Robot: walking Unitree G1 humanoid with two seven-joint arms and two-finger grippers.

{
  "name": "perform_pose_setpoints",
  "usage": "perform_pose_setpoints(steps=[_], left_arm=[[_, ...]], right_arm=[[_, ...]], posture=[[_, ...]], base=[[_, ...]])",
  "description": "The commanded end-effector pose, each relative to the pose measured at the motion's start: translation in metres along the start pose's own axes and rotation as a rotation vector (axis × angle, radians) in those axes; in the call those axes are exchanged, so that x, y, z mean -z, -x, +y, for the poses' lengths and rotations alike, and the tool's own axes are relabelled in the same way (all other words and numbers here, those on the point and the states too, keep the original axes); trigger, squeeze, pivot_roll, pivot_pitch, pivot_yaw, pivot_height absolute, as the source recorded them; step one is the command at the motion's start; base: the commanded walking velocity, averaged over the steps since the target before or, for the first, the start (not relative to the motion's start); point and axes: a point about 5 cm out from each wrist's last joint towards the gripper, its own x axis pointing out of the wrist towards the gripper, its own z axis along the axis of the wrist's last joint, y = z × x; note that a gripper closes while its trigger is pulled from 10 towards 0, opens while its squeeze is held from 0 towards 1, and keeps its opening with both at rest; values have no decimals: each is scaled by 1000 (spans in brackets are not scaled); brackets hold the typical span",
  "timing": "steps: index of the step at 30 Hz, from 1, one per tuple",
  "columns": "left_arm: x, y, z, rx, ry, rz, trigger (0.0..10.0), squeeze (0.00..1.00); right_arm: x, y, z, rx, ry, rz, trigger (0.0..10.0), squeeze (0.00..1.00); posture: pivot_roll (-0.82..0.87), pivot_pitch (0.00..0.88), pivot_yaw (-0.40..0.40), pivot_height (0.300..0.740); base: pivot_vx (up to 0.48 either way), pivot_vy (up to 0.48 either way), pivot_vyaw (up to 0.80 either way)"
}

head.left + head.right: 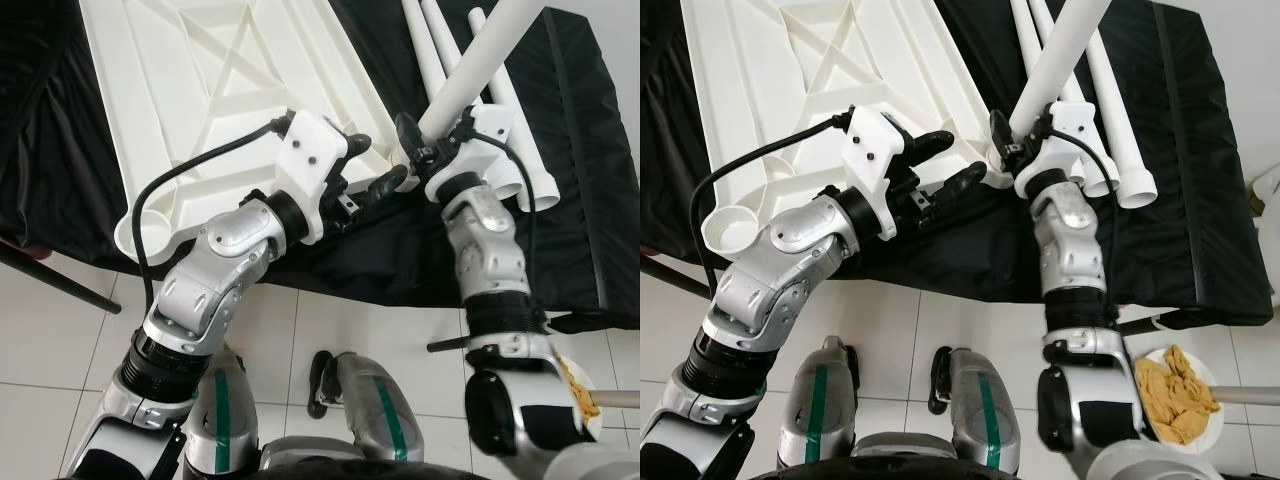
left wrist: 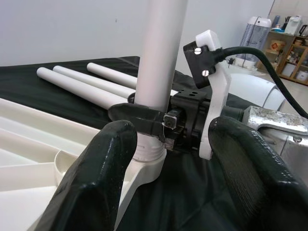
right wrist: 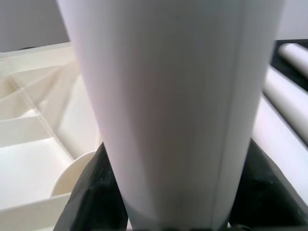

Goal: Building children table

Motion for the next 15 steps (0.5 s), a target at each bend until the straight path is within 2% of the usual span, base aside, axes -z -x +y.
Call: perform_pose_setpoints(steps=[1, 3, 4, 5, 6, 7, 8, 9, 15], left_arm=[[0, -1, -5, 28, 6, -4, 10000, 0], [0, -1, -5, 31, 6, -4, 10000, 0], [0, -1, -5, 31, 6, -4, 10000, 0], [0, -2, -5, 34, 5, -4, 10000, 0], [0, -2, -5, 34, 5, -4, 10000, 0], [0, -2, -6, 35, 5, -4, 10000, 0], [0, -2, -6, 35, 5, -4, 10000, 0], [0, -2, -6, 36, 5, -4, 10000, 0], [1, -1, -7, 39, 9, -3, 10000, 0]], right_arm=[[7, 5, -13, 87, -6, 40, 10000, 0], [11, 10, -19, 218, 30, 61, 10000, 0], [11, 10, -19, 218, 30, 61, 10000, 0], [13, 14, -23, 312, 62, 81, 10000, 0], [13, 14, -23, 312, 62, 81, 10000, 0], [17, 19, -25, 385, 76, 100, 10000, 0], [17, 19, -25, 385, 76, 100, 10000, 0], [19, 24, -25, 440, 89, 108, 10000, 0], [20, 28, -21, 458, 96, 134, 10000, 0]], posture=[[99, 54, -111, 740], [97, 48, -110, 740], [97, 48, -110, 740], [97, 48, -110, 740], [97, 48, -110, 740], [102, 42, -111, 740], [102, 42, -111, 740], [102, 42, -111, 740], [100, 39, -110, 740]], base=[[0, 0, 0], [0, 0, 0], [0, 0, 0], [0, 0, 0], [0, 0, 0], [0, 0, 0], [0, 0, 0], [0, 0, 0], [0, 0, 0]])
